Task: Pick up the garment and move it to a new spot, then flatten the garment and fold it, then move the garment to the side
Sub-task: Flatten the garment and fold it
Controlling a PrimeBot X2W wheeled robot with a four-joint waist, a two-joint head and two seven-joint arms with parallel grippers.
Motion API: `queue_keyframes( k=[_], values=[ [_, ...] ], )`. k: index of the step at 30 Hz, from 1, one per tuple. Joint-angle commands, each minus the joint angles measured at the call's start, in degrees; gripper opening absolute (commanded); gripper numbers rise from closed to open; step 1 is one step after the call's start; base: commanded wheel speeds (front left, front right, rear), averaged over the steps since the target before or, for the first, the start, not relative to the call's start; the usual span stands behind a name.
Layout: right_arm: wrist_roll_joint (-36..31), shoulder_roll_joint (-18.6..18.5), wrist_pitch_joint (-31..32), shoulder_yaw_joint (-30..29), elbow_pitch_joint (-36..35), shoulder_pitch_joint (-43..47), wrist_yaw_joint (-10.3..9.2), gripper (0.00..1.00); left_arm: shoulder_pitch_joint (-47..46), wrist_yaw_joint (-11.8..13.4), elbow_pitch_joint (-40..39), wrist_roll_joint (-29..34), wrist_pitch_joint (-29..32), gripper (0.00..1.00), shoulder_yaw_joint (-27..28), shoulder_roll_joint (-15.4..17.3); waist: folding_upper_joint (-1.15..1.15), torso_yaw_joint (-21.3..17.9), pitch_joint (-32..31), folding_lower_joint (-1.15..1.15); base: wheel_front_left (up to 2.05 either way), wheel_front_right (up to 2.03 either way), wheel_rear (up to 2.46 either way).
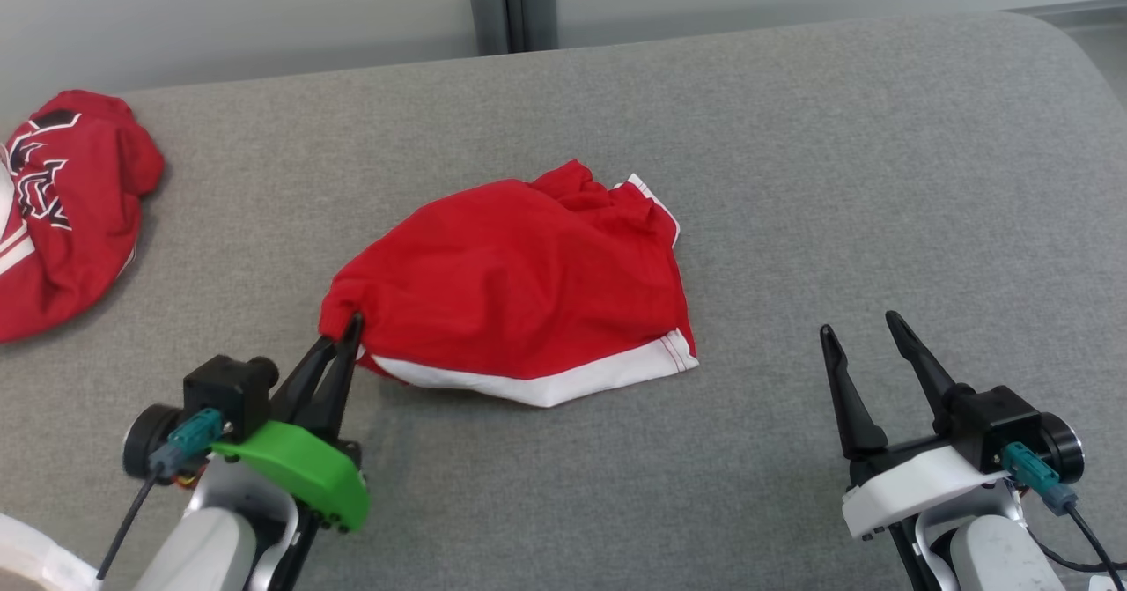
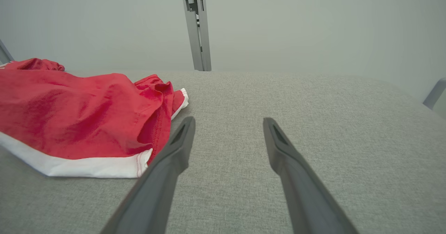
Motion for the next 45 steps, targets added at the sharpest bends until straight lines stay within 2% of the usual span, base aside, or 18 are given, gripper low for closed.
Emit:
queue_keyframes(
  k=[1,4,7,16,18,19,26,29,32,39,45],
  values=[
    [0.2,-0.2,-0.3,0.0,0.0,0.2,-0.06,1.00,1.3,0.2,0.1,0.0,0.9,0.00,0.5,1.1,0.00,0.3,0.1,0.00,0.00,0.00,0.00],
    [0.1,-0.2,-0.3,0.3,0.2,-0.3,-0.06,1.00,2.3,0.2,2.7,0.9,2.3,0.00,0.5,4.0,0.00,0.3,0.3,0.00,0.00,0.00,0.00],
    [0.2,-0.2,-0.3,0.6,0.3,-0.7,-0.06,1.00,1.7,-0.3,7.5,0.9,1.8,0.00,-0.1,4.3,0.00,0.1,0.3,0.00,0.00,0.00,0.00],
    [0.2,-0.2,-0.3,0.4,0.3,-0.7,-0.06,1.00,-2.6,-1.5,22.3,0.3,-5.6,0.00,-2.0,0.9,0.00,-0.9,0.5,0.00,0.00,0.00,0.00],
    [0.2,-0.2,-0.3,0.3,0.3,-0.6,-0.06,1.00,-3.0,-1.7,24.6,0.1,-7.2,0.97,-2.2,0.2,0.00,-0.9,0.5,0.00,0.00,0.00,0.00],
    [0.1,-0.2,-0.3,0.1,0.3,-0.5,-0.06,1.00,-3.2,-1.7,25.9,-0.1,-7.9,1.00,-2.2,-0.2,0.00,-0.8,0.4,0.00,0.00,0.00,0.00],
    [-0.2,-0.2,-0.3,-0.4,0.1,0.2,-0.06,1.00,-2.1,-1.9,29.0,-2.0,-10.5,1.00,-0.4,-1.5,0.00,0.7,-0.6,0.00,0.00,0.00,0.00],
    [-0.3,-0.2,-0.3,-0.2,-0.2,0.1,-0.06,1.00,-1.0,-1.3,27.5,-2.3,-10.9,1.00,1.5,-2.0,0.00,1.2,-1.0,0.00,0.00,0.00,0.00],
    [-0.5,-0.2,-0.3,-0.2,-0.6,0.3,-0.06,1.00,0.5,-0.7,22.7,-1.5,-10.8,1.00,4.7,-2.9,0.00,1.6,-1.6,0.00,0.00,0.00,0.00],
    [-1.3,-0.2,-0.3,-0.7,-1.7,0.9,-0.06,1.00,5.7,-0.9,12.1,2.6,-10.8,1.00,11.1,-8.8,0.00,1.6,-4.4,0.00,0.00,0.00,0.00],
    [-1.7,-0.2,-0.3,-0.9,-1.7,2.1,-0.06,1.00,9.0,-1.7,9.4,5.9,-10.8,1.00,14.2,-13.0,0.00,1.1,-7.2,0.00,0.00,0.00,0.00]
  ],
)
